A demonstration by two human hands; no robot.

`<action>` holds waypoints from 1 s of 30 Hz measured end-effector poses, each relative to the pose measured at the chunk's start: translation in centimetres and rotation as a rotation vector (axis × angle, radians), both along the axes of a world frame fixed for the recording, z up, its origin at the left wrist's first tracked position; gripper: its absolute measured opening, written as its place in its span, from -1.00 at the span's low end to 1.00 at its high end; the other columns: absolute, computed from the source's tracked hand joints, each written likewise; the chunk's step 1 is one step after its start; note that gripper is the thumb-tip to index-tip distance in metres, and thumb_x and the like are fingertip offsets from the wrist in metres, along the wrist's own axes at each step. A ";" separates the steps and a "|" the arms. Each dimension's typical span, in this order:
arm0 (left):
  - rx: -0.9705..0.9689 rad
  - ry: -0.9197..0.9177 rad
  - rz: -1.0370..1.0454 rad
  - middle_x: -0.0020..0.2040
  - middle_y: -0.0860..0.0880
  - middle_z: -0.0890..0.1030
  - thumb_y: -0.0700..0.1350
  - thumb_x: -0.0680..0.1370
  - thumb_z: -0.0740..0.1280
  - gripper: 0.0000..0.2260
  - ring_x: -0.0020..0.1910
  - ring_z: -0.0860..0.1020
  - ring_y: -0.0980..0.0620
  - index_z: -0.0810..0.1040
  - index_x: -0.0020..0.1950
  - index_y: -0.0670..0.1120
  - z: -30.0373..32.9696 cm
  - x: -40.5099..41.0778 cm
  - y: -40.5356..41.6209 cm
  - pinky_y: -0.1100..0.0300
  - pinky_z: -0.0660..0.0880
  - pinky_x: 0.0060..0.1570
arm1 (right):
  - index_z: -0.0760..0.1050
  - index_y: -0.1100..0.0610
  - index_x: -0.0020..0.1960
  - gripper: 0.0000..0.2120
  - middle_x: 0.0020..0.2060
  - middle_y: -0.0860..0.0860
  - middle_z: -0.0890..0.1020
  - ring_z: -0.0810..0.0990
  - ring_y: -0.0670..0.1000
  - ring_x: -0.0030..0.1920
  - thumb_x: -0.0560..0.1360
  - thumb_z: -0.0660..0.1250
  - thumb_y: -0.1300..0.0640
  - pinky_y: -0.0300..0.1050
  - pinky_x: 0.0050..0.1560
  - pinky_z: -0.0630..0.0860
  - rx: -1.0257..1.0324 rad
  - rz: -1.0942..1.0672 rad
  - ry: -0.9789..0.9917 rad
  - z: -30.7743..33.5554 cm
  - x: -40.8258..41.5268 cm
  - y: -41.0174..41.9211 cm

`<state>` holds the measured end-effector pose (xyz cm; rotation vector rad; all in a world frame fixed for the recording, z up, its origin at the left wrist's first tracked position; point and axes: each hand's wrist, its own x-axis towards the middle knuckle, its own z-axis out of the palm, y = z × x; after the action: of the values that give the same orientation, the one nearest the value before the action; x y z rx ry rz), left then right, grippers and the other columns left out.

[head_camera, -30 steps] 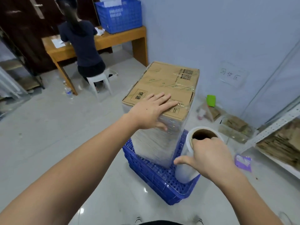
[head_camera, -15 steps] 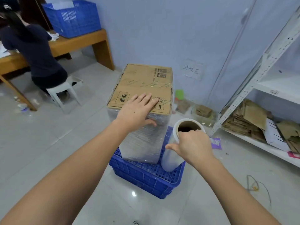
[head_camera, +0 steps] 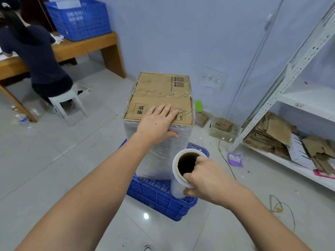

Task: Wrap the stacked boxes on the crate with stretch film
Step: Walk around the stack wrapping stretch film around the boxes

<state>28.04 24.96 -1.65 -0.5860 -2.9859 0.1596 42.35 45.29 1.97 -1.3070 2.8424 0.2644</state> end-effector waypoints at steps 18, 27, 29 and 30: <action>0.018 -0.009 0.069 0.70 -0.07 0.04 0.48 0.54 0.17 -0.14 0.67 0.02 -0.10 -0.03 0.69 0.09 0.4 -0.4 3.1 -0.12 0.02 0.63 | 0.37 -0.07 0.06 -0.79 -0.19 -0.12 0.45 0.36 -0.01 0.00 0.53 0.30 -0.14 -0.13 0.05 0.39 -0.130 -0.227 -0.208 0.6 -0.2 3.3; 0.056 -0.026 0.075 0.70 -0.05 0.05 0.49 0.50 0.23 -0.11 0.67 0.03 -0.10 -0.03 0.67 0.13 0.6 -0.3 3.1 -0.11 0.02 0.63 | 0.45 0.06 0.12 -0.60 -0.11 0.02 0.64 0.49 0.12 0.02 0.61 0.12 -0.26 -0.04 -0.02 0.38 -0.166 -0.436 -0.070 -0.1 1.7 0.7; 0.058 -0.051 0.055 0.70 -0.06 0.05 0.48 0.48 0.27 -0.08 0.67 0.03 -0.11 -0.03 0.68 0.12 0.9 -0.6 2.9 -0.11 0.02 0.63 | 0.43 0.05 0.10 -0.71 -0.15 0.00 0.62 0.48 0.10 -0.08 0.62 0.15 -0.15 -0.04 -0.04 0.35 -0.174 -0.486 -0.066 -0.2 2.2 0.2; 0.043 -0.069 0.031 0.70 -0.08 0.04 0.47 0.48 0.29 -0.06 0.67 0.03 -0.12 -0.04 0.68 0.11 1.1 -0.8 2.7 -0.10 0.03 0.63 | 0.41 0.05 0.07 -0.77 -0.21 -0.01 0.58 0.47 0.08 -0.15 0.61 0.16 -0.10 -0.05 -0.07 0.32 -0.181 -0.520 -0.054 -0.3 2.4 -0.2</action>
<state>27.24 27.66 -0.53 -0.5512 -3.0573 0.0783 44.77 45.11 1.69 -0.5316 3.0768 -0.0348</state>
